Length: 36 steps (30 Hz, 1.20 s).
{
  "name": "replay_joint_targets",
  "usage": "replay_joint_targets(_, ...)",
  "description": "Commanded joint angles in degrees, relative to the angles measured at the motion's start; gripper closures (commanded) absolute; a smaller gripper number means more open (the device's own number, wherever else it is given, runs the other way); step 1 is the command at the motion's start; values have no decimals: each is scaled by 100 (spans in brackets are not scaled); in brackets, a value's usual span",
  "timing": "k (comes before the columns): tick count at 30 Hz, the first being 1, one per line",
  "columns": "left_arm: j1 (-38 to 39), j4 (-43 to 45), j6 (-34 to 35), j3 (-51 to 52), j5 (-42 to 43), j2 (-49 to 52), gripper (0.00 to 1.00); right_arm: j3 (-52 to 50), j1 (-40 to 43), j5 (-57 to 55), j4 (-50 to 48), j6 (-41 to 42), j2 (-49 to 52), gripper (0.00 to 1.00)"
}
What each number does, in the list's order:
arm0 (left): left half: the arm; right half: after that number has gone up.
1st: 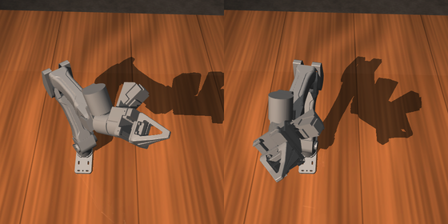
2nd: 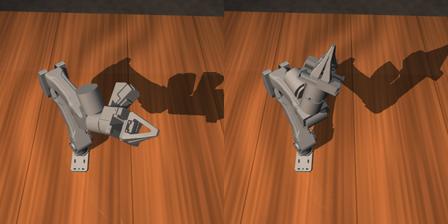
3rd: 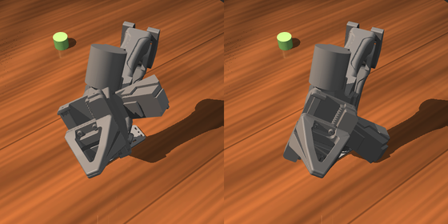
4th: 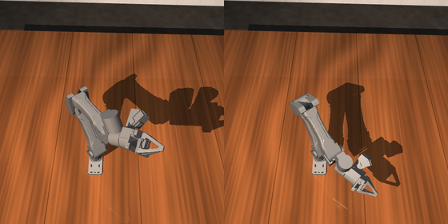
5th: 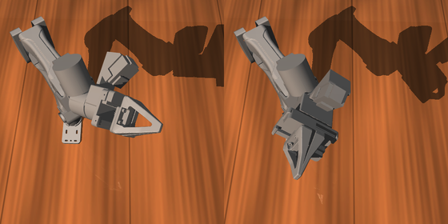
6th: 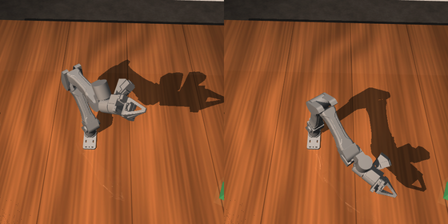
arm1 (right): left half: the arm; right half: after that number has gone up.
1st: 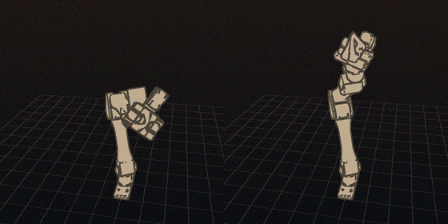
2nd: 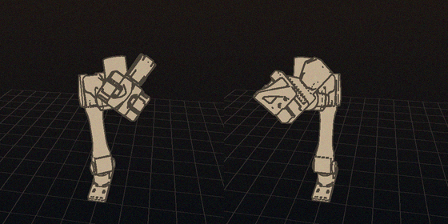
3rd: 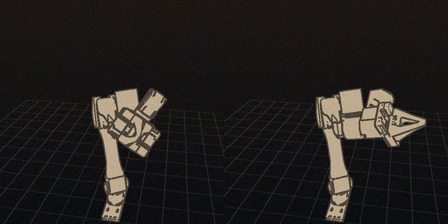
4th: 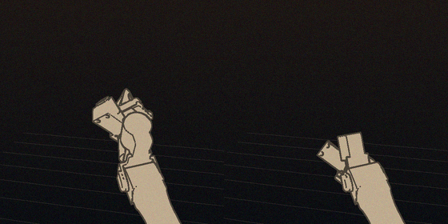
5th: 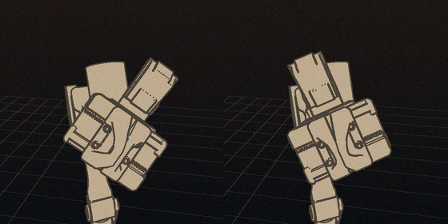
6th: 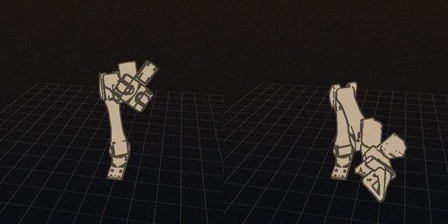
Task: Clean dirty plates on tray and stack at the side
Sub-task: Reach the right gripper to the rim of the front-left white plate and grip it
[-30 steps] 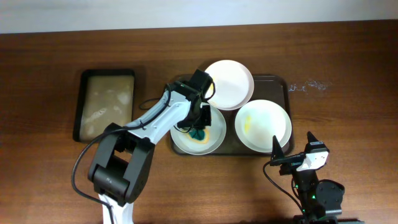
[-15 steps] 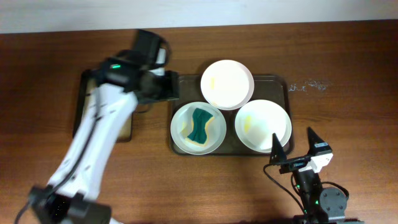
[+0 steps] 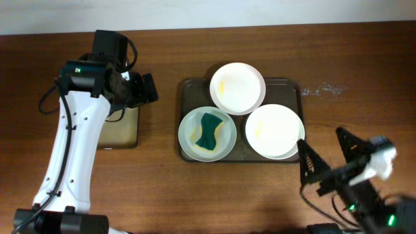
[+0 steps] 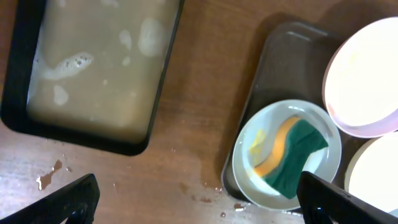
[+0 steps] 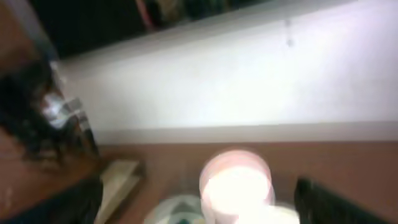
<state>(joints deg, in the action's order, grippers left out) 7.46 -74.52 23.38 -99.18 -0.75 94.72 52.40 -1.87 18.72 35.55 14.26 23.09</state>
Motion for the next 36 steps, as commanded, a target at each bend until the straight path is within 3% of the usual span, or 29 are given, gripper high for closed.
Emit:
replay_joint_targets(1,-7,-17,-35,13,-57,20,0,1637,-35,879,1373,-437,1611,2)
replay_joint_targets(3,-7,-17,-33,13,-55,20,0,1939,-37,1921,1547,-437,2286,2)
replay_joint_targets(4,-7,-20,-33,13,-55,20,0,1939,-37,2494,1351,-437,2730,11)
replay_joint_targets(5,-7,-31,-33,13,-55,20,0,1941,-52,2573,1335,-435,3086,50)
replay_joint_targets(6,-7,-37,-33,13,-55,20,1,1941,-129,2251,1467,-350,3407,57)
replay_joint_targets(8,4,-57,-33,13,-55,20,0,1941,-496,894,1797,87,4098,55)
replay_joint_targets(10,4,-57,-33,13,-55,20,0,1941,-1147,-518,2002,577,5029,41)
replay_joint_targets(12,4,-57,-33,13,-57,20,0,1941,-1558,-649,1810,767,5740,28)
replay_joint_targets(17,2,-55,-33,50,-57,20,0,1941,-2258,-638,588,876,7254,14)
replay_joint_targets(18,2,-59,-33,70,-57,20,0,1941,-2291,-656,466,876,7429,16)
replay_joint_targets(20,2,-35,-33,177,-55,20,0,1941,-2297,-671,293,916,7805,57)
replay_joint_targets(22,4,33,-33,273,-55,31,0,1941,-2286,-1029,299,1261,8168,57)
replay_joint_targets(32,42,140,-35,282,11,57,0,1939,-2304,-1169,195,1266,8789,59)
replay_joint_targets(34,42,142,-35,282,11,57,0,1928,-2326,-1167,238,1266,8841,66)
replay_joint_targets(35,42,142,-35,282,11,59,5,1928,-2326,-1169,280,1266,8841,73)
replay_joint_targets(36,44,140,-35,282,22,70,16,1928,-2326,-1169,306,1263,8841,78)
